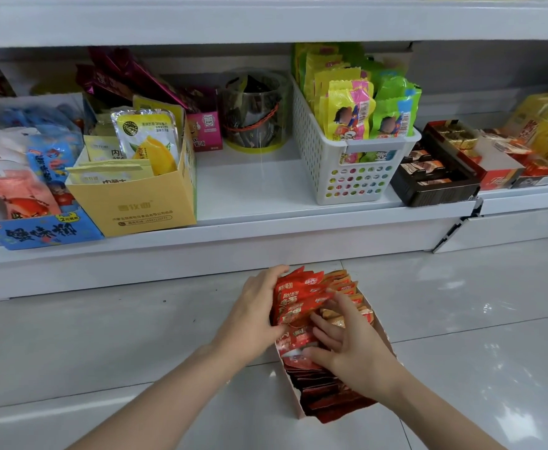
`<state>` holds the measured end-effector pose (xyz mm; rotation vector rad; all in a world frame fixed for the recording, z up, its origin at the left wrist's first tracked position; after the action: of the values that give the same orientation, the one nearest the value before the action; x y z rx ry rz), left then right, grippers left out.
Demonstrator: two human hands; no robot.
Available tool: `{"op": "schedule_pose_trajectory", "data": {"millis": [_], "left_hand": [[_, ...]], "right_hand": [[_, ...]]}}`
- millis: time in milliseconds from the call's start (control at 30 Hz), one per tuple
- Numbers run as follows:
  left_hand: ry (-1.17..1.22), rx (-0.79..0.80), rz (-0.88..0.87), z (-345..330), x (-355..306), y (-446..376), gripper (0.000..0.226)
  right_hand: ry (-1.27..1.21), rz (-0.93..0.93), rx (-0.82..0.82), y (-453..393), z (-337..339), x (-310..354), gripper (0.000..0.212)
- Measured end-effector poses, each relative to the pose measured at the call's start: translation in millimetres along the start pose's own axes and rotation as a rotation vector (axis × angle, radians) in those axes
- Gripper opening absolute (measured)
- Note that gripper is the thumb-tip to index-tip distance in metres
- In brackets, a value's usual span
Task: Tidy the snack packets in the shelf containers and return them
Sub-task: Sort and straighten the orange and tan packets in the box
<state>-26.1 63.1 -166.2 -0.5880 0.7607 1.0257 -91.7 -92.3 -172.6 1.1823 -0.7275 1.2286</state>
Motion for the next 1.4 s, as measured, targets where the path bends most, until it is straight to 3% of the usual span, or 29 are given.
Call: {"op": "schedule_pose_trajectory", "data": {"millis": [100,200,267,300,467,533,600,700,767,833,900,967,1033,1133,1267,1400], "left_hand": [[0.007,-0.152,0.005,-7,-3,3,0.096],[0.1,-0.083,0.07,-6,0,0,0.104],[0.145,0.002,0.097,2,4,-3,0.097],[0.137,0.026,0.097,7,3,-4,0.092],[-0.051,0.11,0.052,-2,-5,-9,0.084],[-0.119,0.152,0.097,-7,-2,-13,0.086],[-0.22,0.214,0.12,-5,4,-17,0.083],[-0.25,0.322,0.145,1,7,-21,0.071],[-0.188,0.324,0.181,3,2,-21,0.067],[-0.09,0.22,0.181,11,-6,-17,0.069],[-0.056,0.039,0.044,25,-24,-5,0.063],[-0.061,-0.041,-0.174,32,-51,16,0.045],[-0.04,0.018,-0.293,26,-71,38,0.034],[-0.03,0.209,-0.214,9,-81,57,0.062],[-0.204,0.386,-0.102,-16,-76,75,0.087],[-0.42,0.347,-0.066,-32,-82,70,0.066]], "right_hand": [[0.018,0.01,0.01,2,-3,1,0.083],[0.109,0.018,0.004,1,2,7,0.049],[0.252,0.032,-0.035,-1,6,13,0.021],[0.296,0.029,-0.051,-2,7,16,0.02],[0.227,-0.018,-0.167,1,8,18,0.066],[0.21,-0.006,-0.209,5,14,18,0.073],[0.193,0.004,-0.222,9,23,15,0.062],[0.136,0.031,-0.092,12,31,12,0.034],[0.147,0.018,0.065,17,31,9,0.046],[0.198,0.017,0.174,22,30,8,0.063],[0.232,0.025,0.213,25,29,8,0.074],[0.305,0.057,0.23,27,30,13,0.084],[0.417,0.09,0.292,30,30,18,0.093],[0.64,0.129,0.403,34,30,19,0.101],[0.824,0.211,0.337,36,21,10,0.072],[0.825,0.277,0.182,33,20,4,0.048]]}}
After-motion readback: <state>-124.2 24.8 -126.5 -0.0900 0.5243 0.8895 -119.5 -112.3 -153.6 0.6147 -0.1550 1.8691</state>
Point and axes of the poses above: each hand's wrist, its own y-axis away from the middle knuckle, its own z-axis out of the back of the hand, x = y × z, the point moved 6 cm from there along -y, towards the middle knuckle, and after that the axes turned 5 degrees about y, right-handed, at the moved point
